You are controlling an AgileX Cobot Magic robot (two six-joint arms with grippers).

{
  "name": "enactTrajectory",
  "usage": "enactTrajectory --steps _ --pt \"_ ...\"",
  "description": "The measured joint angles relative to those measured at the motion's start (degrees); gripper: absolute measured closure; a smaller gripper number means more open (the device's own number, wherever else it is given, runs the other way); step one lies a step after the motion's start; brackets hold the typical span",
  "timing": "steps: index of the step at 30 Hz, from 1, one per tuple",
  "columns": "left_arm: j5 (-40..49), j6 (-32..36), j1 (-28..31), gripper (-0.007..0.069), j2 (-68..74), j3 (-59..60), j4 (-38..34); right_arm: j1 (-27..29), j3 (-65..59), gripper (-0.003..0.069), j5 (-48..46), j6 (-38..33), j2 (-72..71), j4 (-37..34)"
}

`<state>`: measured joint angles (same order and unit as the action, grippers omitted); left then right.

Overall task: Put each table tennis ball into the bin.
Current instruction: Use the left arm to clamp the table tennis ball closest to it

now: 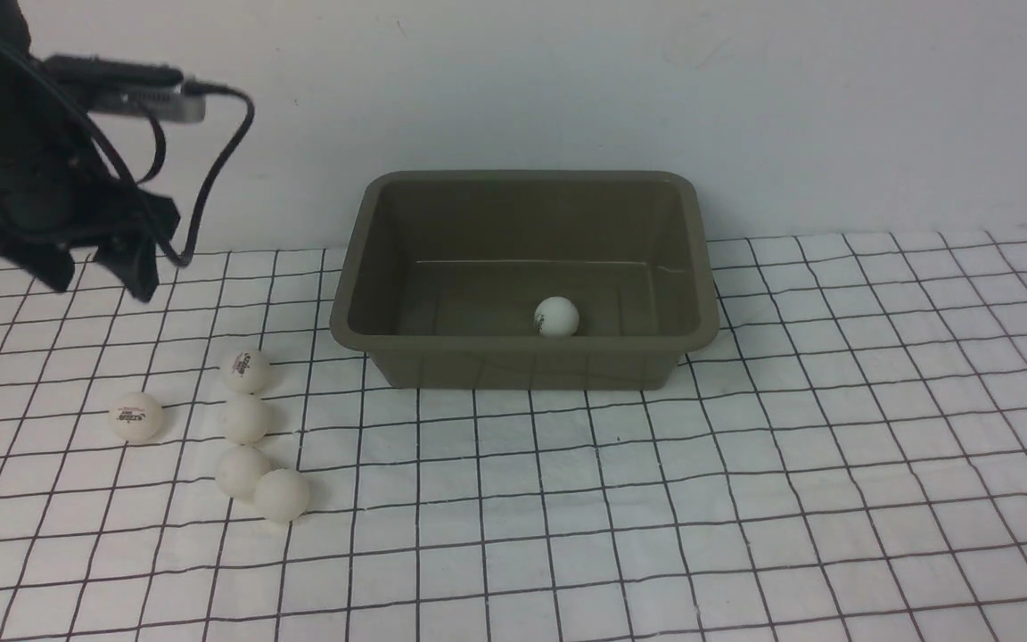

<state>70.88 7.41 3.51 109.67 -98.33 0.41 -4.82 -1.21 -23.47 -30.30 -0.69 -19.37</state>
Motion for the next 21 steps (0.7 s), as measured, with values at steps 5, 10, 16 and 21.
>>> enactTrajectory --steps 5,10,16,21 --pt "-4.04 0.00 0.57 0.0134 0.00 7.71 0.00 0.00 0.00 0.0676 0.00 0.00 0.00 0.00" --pt "-9.68 0.00 0.57 0.0134 0.00 11.91 -0.41 0.00 0.00 0.0676 0.00 0.00 0.00 0.00" --pt "-14.33 0.00 0.80 0.0132 0.00 14.30 1.00 0.00 0.00 0.0676 0.00 0.00 0.00 0.00" --pt "-15.48 0.00 0.92 0.0132 0.79 14.71 1.78 0.00 0.00 0.0676 0.00 0.00 0.00 0.00"
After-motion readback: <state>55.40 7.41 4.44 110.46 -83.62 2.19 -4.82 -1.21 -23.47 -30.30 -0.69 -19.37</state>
